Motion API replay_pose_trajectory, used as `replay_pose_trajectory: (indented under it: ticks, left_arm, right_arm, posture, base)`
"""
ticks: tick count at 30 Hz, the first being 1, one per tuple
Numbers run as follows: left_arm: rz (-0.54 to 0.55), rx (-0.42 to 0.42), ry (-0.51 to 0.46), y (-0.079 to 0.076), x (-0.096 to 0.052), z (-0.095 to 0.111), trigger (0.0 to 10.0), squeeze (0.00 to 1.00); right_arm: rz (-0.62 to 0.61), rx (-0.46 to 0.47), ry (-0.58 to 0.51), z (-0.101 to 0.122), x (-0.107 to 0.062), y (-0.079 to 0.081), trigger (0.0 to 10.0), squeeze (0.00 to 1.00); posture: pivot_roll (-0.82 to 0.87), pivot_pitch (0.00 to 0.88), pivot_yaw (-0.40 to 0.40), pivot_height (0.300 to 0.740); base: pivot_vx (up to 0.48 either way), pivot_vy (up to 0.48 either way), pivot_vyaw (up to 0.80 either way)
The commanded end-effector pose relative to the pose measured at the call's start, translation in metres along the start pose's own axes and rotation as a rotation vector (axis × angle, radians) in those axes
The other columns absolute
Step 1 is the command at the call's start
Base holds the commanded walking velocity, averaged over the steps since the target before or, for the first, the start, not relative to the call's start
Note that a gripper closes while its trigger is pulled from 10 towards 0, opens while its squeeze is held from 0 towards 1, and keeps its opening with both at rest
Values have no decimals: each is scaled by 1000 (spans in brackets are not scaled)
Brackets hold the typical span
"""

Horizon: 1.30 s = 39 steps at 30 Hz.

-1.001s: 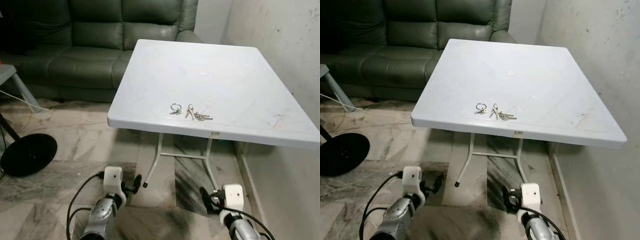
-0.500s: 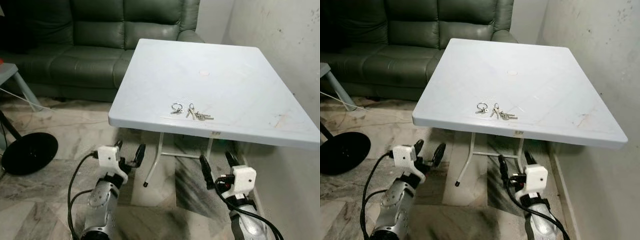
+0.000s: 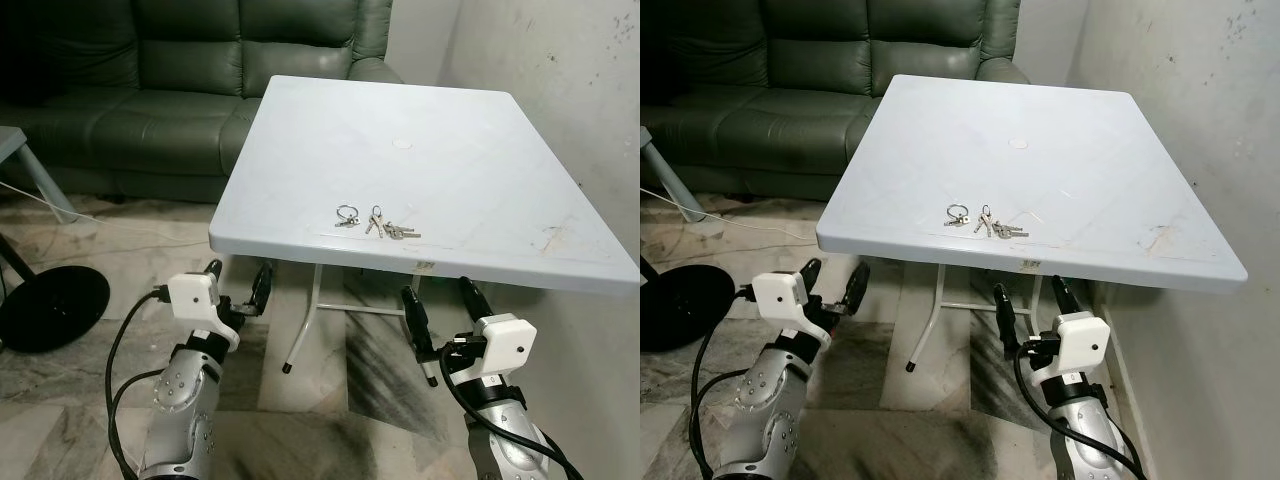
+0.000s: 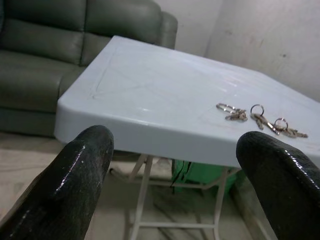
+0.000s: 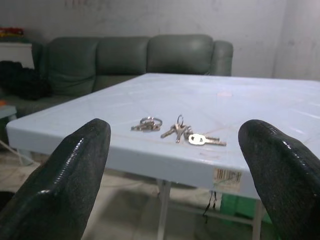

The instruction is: Hang keys on a hook

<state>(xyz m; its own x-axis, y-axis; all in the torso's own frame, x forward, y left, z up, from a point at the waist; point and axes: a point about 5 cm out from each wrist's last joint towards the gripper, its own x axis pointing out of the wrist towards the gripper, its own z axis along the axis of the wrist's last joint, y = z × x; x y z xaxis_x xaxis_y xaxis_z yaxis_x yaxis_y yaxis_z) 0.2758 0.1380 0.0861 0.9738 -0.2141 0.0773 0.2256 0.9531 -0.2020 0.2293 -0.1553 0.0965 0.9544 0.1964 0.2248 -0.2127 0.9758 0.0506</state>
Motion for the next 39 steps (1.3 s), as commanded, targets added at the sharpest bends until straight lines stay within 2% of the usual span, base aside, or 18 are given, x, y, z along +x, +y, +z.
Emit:
replay_pose_trajectory:
  ticks: [1,6,19,39]
  left_arm:
    - [0,-15,20,-8,0,-1,10000,0]
    - [22,-23,38,-6,-1,1,10000,0]
    - [25,-14,42,-8,0,4,10000,0]
    - [-2,0,61,-15,-1,0,10000,0]
  right_arm:
    - [4,-5,8,5,1,-1,10000,0]
    - [1,-12,21,7,1,-5,10000,0]
    - [26,-17,21,10,9,-3,10000,0]
    - [42,-19,26,10,8,-1,10000,0]
  posture:
    - [-26,0,-47,740]
    - [-25,0,-51,740]
    - [-14,0,-56,740]
    - [-14,0,-54,740]
  base:
    - [0,0,0]
    - [0,0,0]
    - [0,0,0]
    - [344,0,0]
